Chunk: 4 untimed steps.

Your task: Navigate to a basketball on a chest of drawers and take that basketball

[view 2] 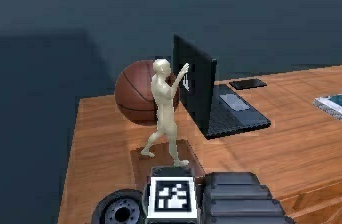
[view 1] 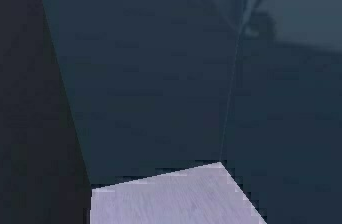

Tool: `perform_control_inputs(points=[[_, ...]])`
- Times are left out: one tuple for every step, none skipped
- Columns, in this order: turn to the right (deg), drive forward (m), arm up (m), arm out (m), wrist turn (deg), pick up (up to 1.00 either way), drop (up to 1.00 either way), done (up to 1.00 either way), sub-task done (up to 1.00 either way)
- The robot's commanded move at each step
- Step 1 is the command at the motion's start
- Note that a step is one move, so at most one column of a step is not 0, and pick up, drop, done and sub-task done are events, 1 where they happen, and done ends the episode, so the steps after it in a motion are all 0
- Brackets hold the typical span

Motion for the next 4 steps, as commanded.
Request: perform_control_inputs(points=[[0.0, 0.0, 0.0, 0.26, 0.0, 0.0, 0.0, 0.0, 0.0], [0.0, 0.0, 0.0, 0.0, 45.0, 0.0, 0.0, 0.0, 0.0], [0.0, 0.0, 0.0, 0.0, 45.0, 0.0, 0.0, 0.0, 0.0], [0.0, 0.0, 0.0, 0.0, 45.0, 0.0, 0.0, 0.0, 0.0]])
